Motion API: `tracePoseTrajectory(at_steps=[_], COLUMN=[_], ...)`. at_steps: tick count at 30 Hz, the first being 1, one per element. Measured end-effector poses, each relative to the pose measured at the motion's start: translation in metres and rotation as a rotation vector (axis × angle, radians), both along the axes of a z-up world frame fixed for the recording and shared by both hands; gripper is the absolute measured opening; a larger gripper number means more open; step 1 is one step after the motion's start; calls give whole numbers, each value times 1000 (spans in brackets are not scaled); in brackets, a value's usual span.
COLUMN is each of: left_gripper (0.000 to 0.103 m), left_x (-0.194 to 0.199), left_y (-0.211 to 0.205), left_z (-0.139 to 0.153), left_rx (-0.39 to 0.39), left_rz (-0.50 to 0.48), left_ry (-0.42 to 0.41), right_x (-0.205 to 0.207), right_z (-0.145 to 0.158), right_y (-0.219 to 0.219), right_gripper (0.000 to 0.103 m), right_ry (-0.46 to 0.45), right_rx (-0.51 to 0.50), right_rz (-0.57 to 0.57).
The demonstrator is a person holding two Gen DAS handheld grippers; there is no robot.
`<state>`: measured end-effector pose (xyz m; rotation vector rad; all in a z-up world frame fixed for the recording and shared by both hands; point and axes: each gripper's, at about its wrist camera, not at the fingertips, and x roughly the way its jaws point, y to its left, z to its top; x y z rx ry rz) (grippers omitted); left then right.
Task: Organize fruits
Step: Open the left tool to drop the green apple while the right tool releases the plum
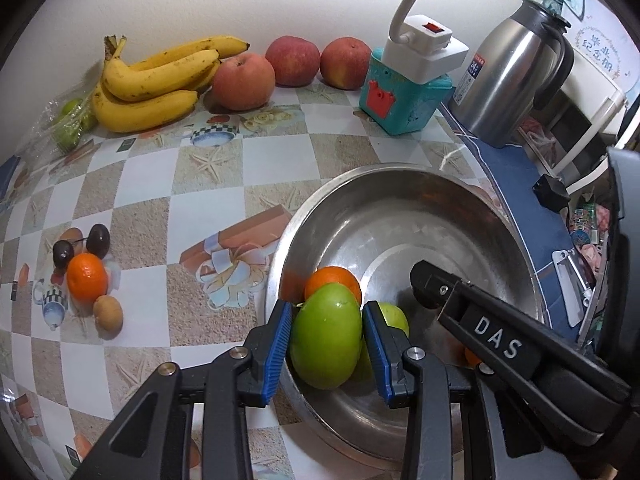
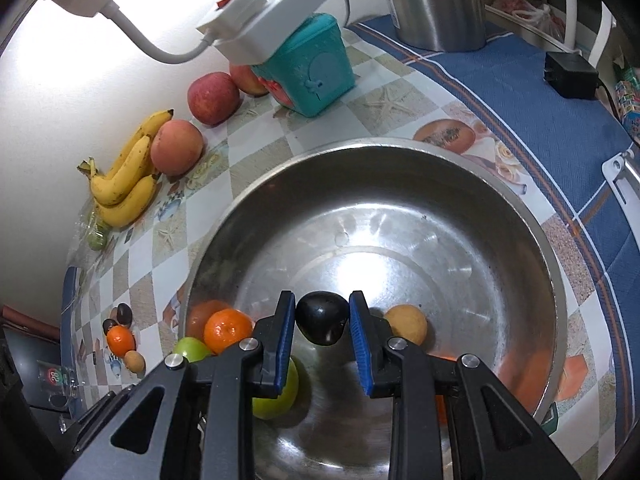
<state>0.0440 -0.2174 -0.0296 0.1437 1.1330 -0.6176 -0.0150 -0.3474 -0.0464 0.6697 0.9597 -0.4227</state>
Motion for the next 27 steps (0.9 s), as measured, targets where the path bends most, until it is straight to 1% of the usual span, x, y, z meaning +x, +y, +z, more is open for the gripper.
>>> tracePoseTrajectory(at_steps=[10, 12, 14, 19, 21, 22, 24, 27], left_gripper=[41, 43, 48, 50, 52, 55, 56, 56], left_x=[-1, -1, -1, 0, 0, 1, 2, 5], left_y=[-1, -1, -1, 2, 3, 5, 8, 14], left_z=[7, 8, 11, 20, 23, 25, 28, 31], left_rx=[2, 1, -5, -20, -25, -28, -30, -17], left_rz=[-11, -13, -13, -12, -8, -5, 6, 31], left_ry=[-14, -18, -21, -35, -37, -37, -38, -41], right_x=[-1, -1, -2, -7, -8, -9, -11, -14], right_z=[2, 3, 5, 19, 26, 29, 33, 35], right_y=[-1, -1, -1, -4, -4, -4, -3, -3], right_gripper=[31, 32, 34, 34, 34, 34, 34, 34], right_ry=[20, 21, 22, 6, 2, 3, 11, 49], right_rx=[-12, -16, -19, -38, -46, -50, -55, -50], right_rz=[-10, -11, -16, -33, -38, -40, -45, -60])
